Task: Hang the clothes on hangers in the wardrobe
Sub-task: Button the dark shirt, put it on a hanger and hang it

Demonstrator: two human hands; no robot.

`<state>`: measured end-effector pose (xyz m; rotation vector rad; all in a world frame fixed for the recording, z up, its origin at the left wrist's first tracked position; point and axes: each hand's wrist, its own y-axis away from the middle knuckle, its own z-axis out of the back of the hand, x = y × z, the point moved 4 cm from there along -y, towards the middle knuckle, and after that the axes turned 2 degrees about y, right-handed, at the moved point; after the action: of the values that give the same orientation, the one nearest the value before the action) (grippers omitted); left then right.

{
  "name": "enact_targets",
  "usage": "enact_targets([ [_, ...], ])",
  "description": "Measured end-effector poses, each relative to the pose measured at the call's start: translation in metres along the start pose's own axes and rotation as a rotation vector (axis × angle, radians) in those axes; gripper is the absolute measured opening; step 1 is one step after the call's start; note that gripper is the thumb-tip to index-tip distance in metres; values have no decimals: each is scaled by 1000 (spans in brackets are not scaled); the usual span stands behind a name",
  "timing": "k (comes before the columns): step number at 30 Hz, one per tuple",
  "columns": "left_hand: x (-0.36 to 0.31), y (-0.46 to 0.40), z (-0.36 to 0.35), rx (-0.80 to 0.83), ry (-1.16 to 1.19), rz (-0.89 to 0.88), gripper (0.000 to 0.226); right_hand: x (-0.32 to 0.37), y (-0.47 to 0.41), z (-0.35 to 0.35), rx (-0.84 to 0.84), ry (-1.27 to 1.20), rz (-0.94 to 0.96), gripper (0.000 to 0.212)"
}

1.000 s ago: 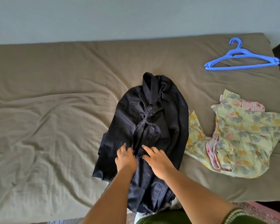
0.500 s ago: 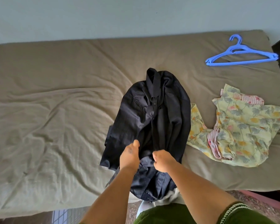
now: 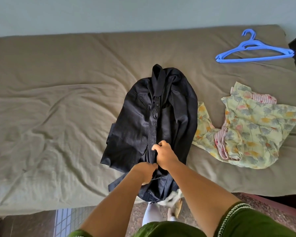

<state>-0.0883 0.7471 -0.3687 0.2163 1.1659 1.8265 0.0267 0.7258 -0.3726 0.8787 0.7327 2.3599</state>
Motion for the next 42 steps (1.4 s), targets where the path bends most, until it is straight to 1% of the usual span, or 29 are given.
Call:
enact_targets([
  [2,-1,-5,1,-47,47,29,49,-7,-3,-5,19,91,-64,36],
  [3,-2,-7,0,-60,67,42,54,-15,-3,-9,11,93,-101,32],
  [4,-2,-8,-2,-78,106,55,53,-22,-2,-11,0,73,-145,28],
  [6,1,-10,-3,-164,318,122,31,-37,3,-17,10,52,-214,28],
  [7,5,-11,-6,-208,470,176,19,-43,6,-20,17,41,-244,35],
  [8,9,-11,-9,-245,624,237,12,-46,9,-22,20,23,-279,44],
  [10,16,-12,-19,-284,859,349,14,-51,12,-26,-11,-24,-341,61],
  [11,17,-11,-23,-293,899,375,17,-53,13,-29,-20,-39,-368,66],
  [13,18,-9,-31,-298,788,399,29,-53,18,-35,-18,-63,-434,69],
  [15,16,-6,-38,-275,643,412,41,-53,23,-41,-29,-105,-490,61],
  [17,14,-3,-47,-232,574,407,48,-56,29,-43,-50,-149,-534,51],
  [18,12,1,-51,-225,544,417,46,-59,33,-44,-69,-191,-560,46],
  [20,11,8,-54,-270,509,461,32,-63,42,-46,-97,-328,-629,38],
  [23,9,20,-55,-392,595,515,23,-64,56,-42,-151,-605,-716,32],
  [25,4,30,-54,-424,695,522,17,-61,62,-43,-143,-844,-744,31],
  [27,-5,40,-51,-450,757,539,12,-52,70,-49,-123,-1191,-758,37],
  [28,-8,45,-49,-484,777,549,11,-51,73,-51,-141,-1236,-771,41],
  [30,-15,57,-46,-564,791,563,11,-52,80,-48,-218,-1059,-770,44],
  [32,-21,69,-43,-626,810,562,11,-48,92,-41,-275,-893,-712,35],
  [33,-25,75,-43,-648,825,559,13,-48,97,-37,-303,-800,-654,31],
  [36,-34,87,-40,-669,819,534,29,-43,115,-30,-395,-418,-373,24],
  [38,-40,91,-38,-654,812,502,36,-37,127,-27,-522,-278,-163,23],
  [39,-42,92,-37,-643,817,481,39,-37,131,-28,-550,-226,-104,26],
  [40,-45,93,-34,-637,828,463,42,-34,135,-26,-536,-179,-66,26],
  [42,-50,96,-28,-640,883,451,45,-29,142,-22,-432,-62,-58,24],
])
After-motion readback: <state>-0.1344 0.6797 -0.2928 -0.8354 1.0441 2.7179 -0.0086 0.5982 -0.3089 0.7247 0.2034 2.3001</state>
